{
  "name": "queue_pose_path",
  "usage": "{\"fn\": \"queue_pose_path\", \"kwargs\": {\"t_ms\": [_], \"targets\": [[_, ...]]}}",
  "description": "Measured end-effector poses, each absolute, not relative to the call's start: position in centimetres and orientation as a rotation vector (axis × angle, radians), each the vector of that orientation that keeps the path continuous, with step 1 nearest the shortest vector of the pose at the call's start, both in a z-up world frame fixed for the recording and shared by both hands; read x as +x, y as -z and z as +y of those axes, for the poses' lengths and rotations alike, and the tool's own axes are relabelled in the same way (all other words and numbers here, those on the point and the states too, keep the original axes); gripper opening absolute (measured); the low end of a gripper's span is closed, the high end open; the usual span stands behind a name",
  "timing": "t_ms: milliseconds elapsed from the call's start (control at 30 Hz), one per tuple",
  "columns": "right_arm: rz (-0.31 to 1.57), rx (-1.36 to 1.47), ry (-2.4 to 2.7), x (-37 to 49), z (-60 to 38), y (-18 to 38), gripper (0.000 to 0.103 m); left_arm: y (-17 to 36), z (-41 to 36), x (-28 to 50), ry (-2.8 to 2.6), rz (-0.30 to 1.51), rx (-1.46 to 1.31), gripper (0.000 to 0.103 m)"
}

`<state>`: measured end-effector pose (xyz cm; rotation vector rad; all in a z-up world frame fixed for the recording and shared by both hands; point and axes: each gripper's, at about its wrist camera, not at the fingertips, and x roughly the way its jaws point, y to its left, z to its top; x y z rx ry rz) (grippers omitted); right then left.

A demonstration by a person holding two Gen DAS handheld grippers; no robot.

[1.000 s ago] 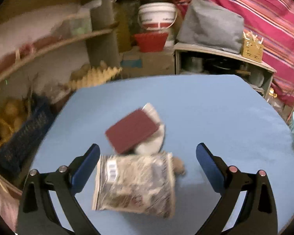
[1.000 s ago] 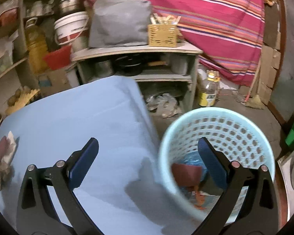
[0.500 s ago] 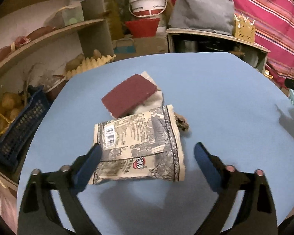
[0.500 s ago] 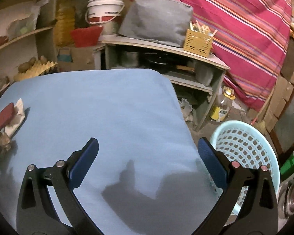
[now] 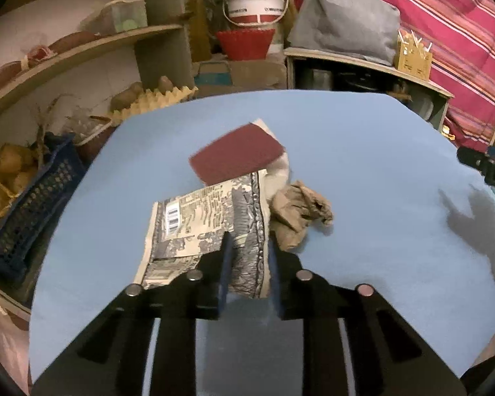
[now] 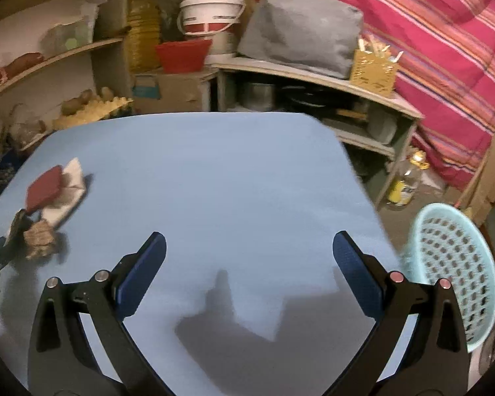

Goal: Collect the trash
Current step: 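Reach the left gripper to the pile and grasp the printed paper wrapper, then lift the wrapper with the left gripper while the right grasps the brown crumpled paper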

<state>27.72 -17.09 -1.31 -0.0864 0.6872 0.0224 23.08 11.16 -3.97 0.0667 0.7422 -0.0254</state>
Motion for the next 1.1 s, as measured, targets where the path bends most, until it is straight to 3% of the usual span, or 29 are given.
{"fn": "queue_pose_path", "kwargs": {"t_ms": [267,1100], "targets": [[0.715,-0.047,-0.144,27.6,-11.4,1.8,0.098,2.4,14.9,23.0,-0.072,0.683,0.054,0.01],[0.79,-0.132,-0.265,27.9,2.7,4.9,0.098,-0.1,23.9,21.8,-0.192,0.607,-0.052,0.009]]}}
